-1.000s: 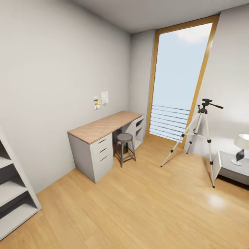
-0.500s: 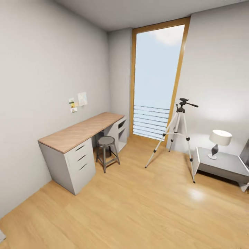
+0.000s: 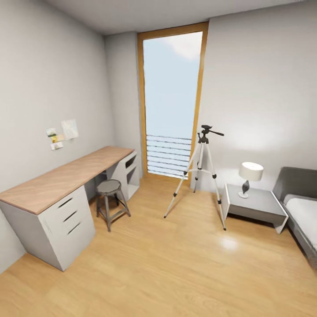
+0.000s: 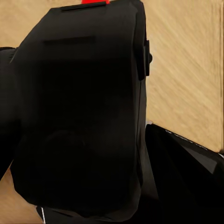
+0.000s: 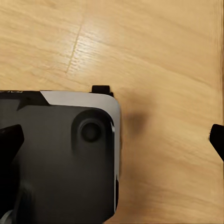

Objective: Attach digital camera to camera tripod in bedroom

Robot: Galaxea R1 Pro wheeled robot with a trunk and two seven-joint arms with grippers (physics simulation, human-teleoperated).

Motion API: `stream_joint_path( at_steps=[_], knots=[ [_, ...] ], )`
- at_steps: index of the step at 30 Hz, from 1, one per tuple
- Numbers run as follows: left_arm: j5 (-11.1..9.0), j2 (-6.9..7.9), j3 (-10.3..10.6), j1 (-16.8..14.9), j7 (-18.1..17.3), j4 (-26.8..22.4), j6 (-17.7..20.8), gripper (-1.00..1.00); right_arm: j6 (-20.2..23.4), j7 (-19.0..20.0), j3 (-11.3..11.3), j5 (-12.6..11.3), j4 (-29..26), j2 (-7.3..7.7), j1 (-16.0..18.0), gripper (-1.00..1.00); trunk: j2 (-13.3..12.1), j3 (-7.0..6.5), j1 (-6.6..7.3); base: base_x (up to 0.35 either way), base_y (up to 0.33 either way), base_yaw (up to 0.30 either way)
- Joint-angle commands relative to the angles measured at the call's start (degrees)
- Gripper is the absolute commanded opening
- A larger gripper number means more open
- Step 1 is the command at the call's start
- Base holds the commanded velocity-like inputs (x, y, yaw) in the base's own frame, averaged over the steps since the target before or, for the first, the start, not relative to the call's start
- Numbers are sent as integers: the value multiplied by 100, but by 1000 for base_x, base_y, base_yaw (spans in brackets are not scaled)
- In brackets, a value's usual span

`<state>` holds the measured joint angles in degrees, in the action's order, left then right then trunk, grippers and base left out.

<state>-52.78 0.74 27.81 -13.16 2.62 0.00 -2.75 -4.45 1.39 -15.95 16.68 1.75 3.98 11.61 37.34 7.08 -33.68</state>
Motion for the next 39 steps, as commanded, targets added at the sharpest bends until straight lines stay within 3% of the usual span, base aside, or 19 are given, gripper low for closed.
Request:
stream_joint_path(
  at_steps=[1,9,39],
  knots=[
    [-30,-2,49,-3,8,0,-15,-100,-25,30,-49,45,19,8,10,100,7,9,-4,274,-217,-297],
    [-30,-13,49,-3,10,0,-15,-100,39,66,-49,45,19,15,13,100,7,9,-4,258,-239,-132],
    [-30,-30,49,-3,11,0,-15,-100,22,67,-49,81,19,33,13,100,7,9,-4,246,-260,-3]
  ],
)
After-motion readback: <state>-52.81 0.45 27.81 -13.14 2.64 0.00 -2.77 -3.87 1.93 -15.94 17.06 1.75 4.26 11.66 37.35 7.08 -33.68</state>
